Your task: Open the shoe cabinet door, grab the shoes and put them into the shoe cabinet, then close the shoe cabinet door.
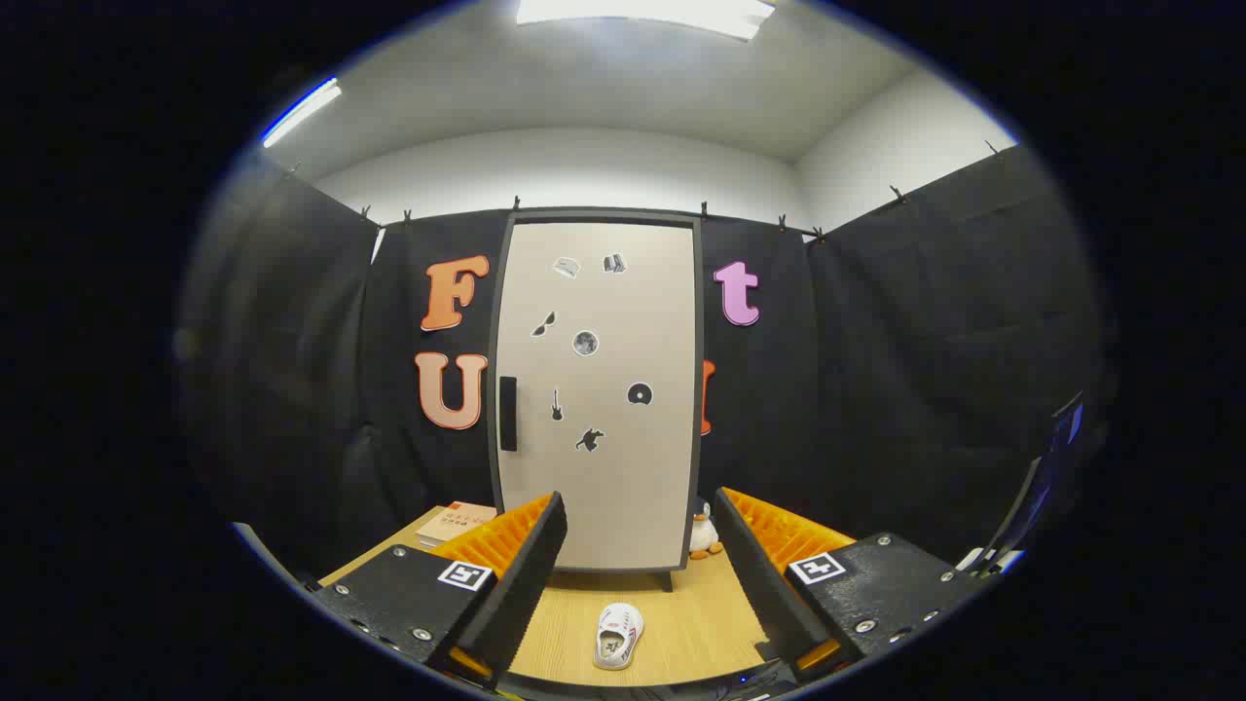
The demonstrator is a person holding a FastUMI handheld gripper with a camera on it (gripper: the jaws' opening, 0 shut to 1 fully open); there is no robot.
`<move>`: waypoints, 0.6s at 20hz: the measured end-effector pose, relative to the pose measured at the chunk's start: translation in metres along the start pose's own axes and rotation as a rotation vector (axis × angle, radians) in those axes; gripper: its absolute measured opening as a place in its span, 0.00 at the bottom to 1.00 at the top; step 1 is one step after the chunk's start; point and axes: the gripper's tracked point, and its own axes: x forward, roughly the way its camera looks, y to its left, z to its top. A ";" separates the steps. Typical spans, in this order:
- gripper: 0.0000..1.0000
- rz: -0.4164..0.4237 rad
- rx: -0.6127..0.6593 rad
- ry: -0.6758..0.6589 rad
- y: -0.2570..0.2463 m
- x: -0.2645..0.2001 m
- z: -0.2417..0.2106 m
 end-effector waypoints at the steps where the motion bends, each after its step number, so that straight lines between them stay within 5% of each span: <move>1: 0.95 0.005 0.008 0.001 0.002 0.000 0.000; 12: 0.95 0.009 0.031 -0.006 0.005 0.006 0.005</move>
